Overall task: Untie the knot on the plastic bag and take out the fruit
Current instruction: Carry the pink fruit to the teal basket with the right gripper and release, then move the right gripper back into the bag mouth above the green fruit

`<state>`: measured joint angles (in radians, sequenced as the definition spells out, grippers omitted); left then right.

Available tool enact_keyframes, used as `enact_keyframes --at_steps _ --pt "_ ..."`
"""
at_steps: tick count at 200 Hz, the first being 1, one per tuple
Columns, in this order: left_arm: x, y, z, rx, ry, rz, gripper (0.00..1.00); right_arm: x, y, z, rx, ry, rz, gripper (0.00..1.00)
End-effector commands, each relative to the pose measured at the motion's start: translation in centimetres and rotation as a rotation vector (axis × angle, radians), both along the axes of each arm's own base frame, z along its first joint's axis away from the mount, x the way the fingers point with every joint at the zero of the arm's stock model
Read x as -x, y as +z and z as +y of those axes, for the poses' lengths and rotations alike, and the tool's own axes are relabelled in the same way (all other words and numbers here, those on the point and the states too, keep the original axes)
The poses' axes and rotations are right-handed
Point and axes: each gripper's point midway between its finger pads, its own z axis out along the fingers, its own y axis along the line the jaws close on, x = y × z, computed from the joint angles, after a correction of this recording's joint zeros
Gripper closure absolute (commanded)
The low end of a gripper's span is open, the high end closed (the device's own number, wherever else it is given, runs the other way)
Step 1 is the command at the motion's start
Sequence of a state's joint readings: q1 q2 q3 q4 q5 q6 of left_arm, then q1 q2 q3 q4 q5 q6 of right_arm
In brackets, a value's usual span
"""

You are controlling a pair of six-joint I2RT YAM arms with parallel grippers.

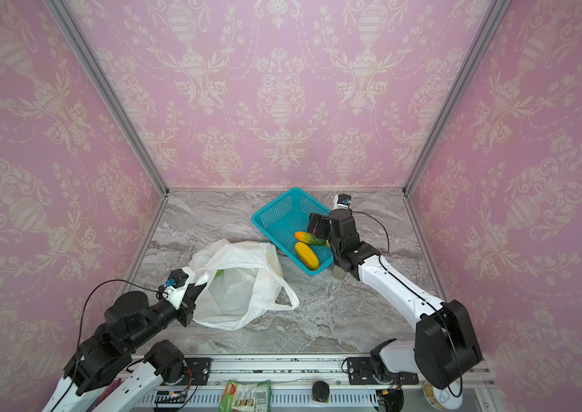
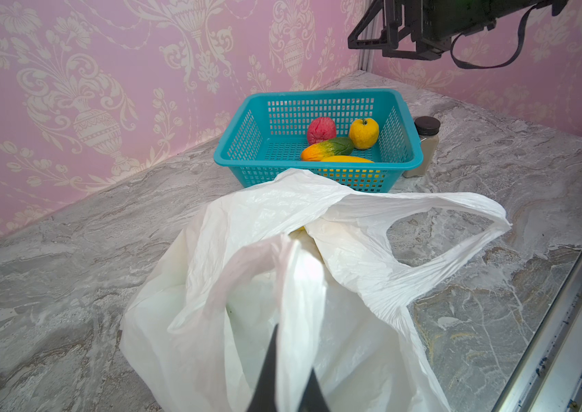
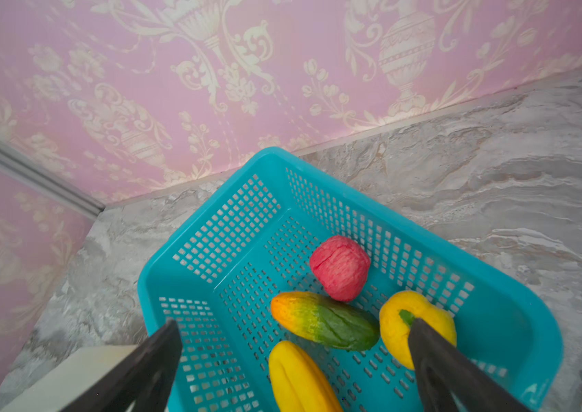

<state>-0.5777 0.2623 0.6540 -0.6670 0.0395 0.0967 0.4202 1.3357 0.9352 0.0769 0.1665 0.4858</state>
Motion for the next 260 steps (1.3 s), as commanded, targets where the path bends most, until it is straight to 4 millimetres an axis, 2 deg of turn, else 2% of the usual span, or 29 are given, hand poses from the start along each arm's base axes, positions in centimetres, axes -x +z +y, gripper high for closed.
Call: enact_keyframes --at_steps 1,17,42,64,99,124,151,182,199,229,253,256,260 --pt "0.2 0.9 0.2 0.010 -0.001 -0.027 1.00 1.0 2.7 3.3 -0.034 0.216 -0.096 0.00" --pt "0.2 0.8 0.2 0.008 -0.002 -0.025 1.00 2.9 3.8 6.2 -0.006 0.341 -0.152 0.01" --pt "0.1 0.7 0.1 0.007 -0.001 -0.022 1.00 7.3 5.5 11.6 0.135 0.483 -0.284 0.14" --pt "0.2 0.8 0.1 0.009 -0.003 -0.025 1.00 11.5 5.6 16.4 0.154 0.661 -0.346 0.25" --pt "0.2 0.7 0.1 0.008 -0.005 -0.023 1.00 17.7 3.1 22.8 0.194 0.889 -0.399 0.35" --pt "0.2 0.8 0.1 0.009 -0.006 -0.024 1.00 20.6 0.1 26.5 0.274 0.987 -0.394 0.42" --pt "0.3 0.9 0.1 0.011 -0.009 -0.026 1.00 21.4 -4.5 29.7 0.371 1.042 -0.340 0.51" --pt "0.3 0.8 0.1 0.012 -0.008 -0.024 1.00 18.7 -9.8 31.6 0.490 0.952 -0.238 0.62" --pt "0.3 0.8 0.1 0.011 -0.010 -0.023 1.00 18.5 -12.4 32.5 0.559 0.957 -0.198 0.63" --pt "0.2 0.8 0.1 0.009 -0.006 -0.024 1.00 20.9 -14.5 34.7 0.628 1.016 -0.233 0.63" --pt "0.2 0.8 0.1 0.010 -0.004 -0.025 1.00 22.8 -15.5 36.1 0.617 1.066 -0.241 0.55" --pt "0.2 0.8 0.1 0.010 -0.004 -0.026 1.00 22.7 -14.4 37.0 0.591 1.061 -0.259 0.54" --pt "0.2 0.8 0.1 0.009 -0.005 -0.025 1.00 22.8 -14.5 37.3 0.587 1.065 -0.255 0.54"
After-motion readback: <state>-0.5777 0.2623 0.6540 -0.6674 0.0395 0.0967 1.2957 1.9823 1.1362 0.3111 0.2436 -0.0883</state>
